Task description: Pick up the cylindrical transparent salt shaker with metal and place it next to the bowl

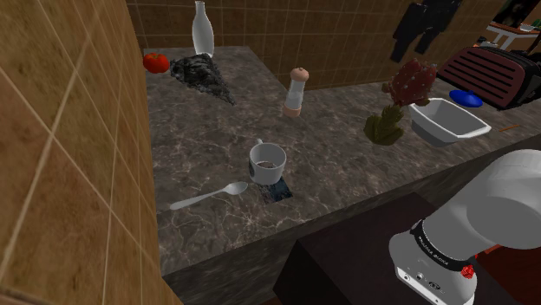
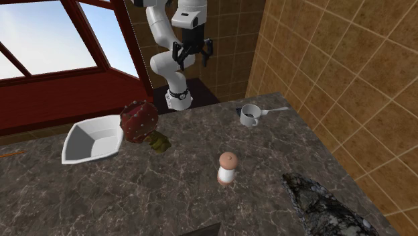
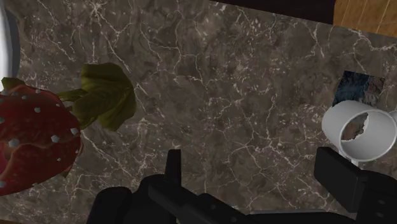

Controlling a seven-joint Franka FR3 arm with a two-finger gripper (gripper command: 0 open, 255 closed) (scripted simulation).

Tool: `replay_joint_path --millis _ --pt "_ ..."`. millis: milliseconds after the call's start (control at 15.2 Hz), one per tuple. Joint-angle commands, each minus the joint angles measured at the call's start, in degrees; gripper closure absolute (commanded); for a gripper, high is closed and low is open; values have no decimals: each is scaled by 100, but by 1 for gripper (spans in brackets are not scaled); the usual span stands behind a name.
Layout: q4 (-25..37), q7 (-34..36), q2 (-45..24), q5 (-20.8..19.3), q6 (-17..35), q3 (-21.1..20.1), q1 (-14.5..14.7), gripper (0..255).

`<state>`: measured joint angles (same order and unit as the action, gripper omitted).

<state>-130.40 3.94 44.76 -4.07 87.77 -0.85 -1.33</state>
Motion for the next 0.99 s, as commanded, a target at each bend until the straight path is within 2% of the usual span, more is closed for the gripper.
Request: replay_joint_path --millis 0,462,924 --pt "0 0 0 0 0 0 0 0" --pt "531 62 -1528 -87 792 -6 -50 0" --pt "1431 128 -3126 -188 1284 -12 -93 0"
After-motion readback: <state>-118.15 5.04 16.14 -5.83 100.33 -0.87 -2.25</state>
